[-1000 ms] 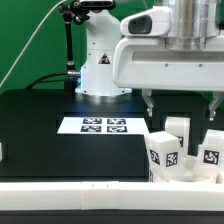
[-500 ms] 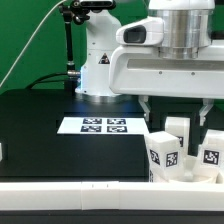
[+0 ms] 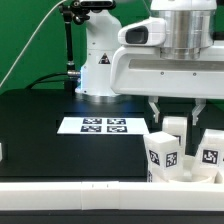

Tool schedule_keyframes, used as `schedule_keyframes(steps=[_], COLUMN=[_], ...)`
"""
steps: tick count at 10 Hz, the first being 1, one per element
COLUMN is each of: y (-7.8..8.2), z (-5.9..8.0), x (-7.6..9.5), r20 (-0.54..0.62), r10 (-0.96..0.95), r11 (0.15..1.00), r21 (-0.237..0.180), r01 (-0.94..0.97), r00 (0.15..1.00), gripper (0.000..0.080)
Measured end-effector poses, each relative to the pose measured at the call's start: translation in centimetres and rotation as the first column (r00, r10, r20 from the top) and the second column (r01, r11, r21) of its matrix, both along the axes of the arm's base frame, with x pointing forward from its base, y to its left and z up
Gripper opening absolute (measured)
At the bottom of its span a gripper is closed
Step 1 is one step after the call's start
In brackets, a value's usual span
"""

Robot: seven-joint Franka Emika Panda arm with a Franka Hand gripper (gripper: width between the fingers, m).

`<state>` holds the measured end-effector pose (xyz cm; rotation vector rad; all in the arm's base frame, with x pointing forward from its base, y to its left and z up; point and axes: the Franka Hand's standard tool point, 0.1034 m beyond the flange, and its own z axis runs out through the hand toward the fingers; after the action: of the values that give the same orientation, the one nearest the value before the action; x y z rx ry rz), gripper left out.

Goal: Assemble stool

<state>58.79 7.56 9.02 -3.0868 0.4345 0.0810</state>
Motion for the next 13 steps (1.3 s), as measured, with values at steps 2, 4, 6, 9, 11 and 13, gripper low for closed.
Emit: schedule_keyframes(steps=[2, 4, 6, 9, 11, 13], y=[0.0, -0.1, 0.5, 1.4, 1.7, 1.6], z=[0.0, -0.2, -0.2, -0.2, -0.3, -0.3], x=[0.0, 0.0, 0.0, 0.1, 0.1, 0.2], r20=[-0.002, 0.006, 0.033, 0.012, 0.000, -0.018], r10=[-0.076, -0.316, -0.530, -0.800, -0.895, -0.964], r11=[0.997, 0.949, 0.848, 0.600, 0.447, 0.265], r21=[-0.003, 0.001, 0.005, 0.016, 0.015, 0.009], r01=[0.076, 0.316, 0.530, 0.800, 0.895, 0.964], r00=[0.997, 0.949, 0.848, 0.599, 0.447, 0.265], gripper=[0.0334, 0.0334, 0.0335, 0.0337, 0.0337, 0.0337])
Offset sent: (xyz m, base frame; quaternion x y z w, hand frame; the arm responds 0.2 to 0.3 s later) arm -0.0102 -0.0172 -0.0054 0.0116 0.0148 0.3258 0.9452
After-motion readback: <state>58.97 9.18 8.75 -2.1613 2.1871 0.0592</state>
